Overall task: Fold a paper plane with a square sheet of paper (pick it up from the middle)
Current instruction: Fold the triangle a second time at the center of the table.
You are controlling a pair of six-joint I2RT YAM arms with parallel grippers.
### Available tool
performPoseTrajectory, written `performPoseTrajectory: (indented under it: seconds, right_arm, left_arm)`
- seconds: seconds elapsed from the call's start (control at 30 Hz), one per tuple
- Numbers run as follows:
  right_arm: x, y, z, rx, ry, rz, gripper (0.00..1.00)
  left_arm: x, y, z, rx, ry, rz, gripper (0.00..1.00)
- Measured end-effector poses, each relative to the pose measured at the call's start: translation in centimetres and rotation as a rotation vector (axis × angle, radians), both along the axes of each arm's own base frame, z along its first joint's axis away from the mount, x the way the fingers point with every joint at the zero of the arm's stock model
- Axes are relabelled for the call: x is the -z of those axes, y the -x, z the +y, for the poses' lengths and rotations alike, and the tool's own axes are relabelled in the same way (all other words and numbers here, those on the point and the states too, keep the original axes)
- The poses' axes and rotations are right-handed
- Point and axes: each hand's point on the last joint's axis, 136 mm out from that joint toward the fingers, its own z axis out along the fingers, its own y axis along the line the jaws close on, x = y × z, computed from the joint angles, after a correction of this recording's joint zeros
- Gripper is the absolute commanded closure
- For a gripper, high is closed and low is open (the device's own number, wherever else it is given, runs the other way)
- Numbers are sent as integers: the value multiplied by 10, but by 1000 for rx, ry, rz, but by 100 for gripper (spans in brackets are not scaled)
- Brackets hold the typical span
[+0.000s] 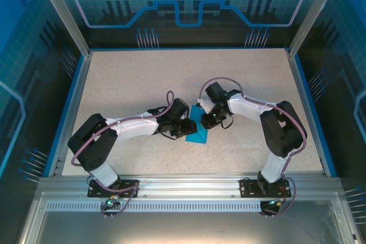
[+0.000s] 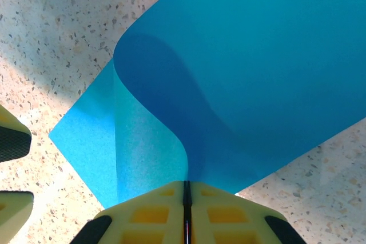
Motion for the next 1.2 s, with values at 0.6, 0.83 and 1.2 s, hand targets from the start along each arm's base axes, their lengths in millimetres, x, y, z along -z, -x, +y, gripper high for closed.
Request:
performPoseTrajectory:
  seconds: [0.6, 0.83, 1.2]
  right_arm:
    - [7, 0, -6, 33, 29, -1, 90]
    - [9, 0, -6, 41, 37, 0, 89]
    - [18, 1, -7, 39, 52, 24, 89]
  left_arm:
    - [2, 0, -1, 3, -3, 3, 59]
    - [-1, -2, -3, 3, 2, -2, 60]
    - [-1, -2, -4, 3, 2, -2, 60]
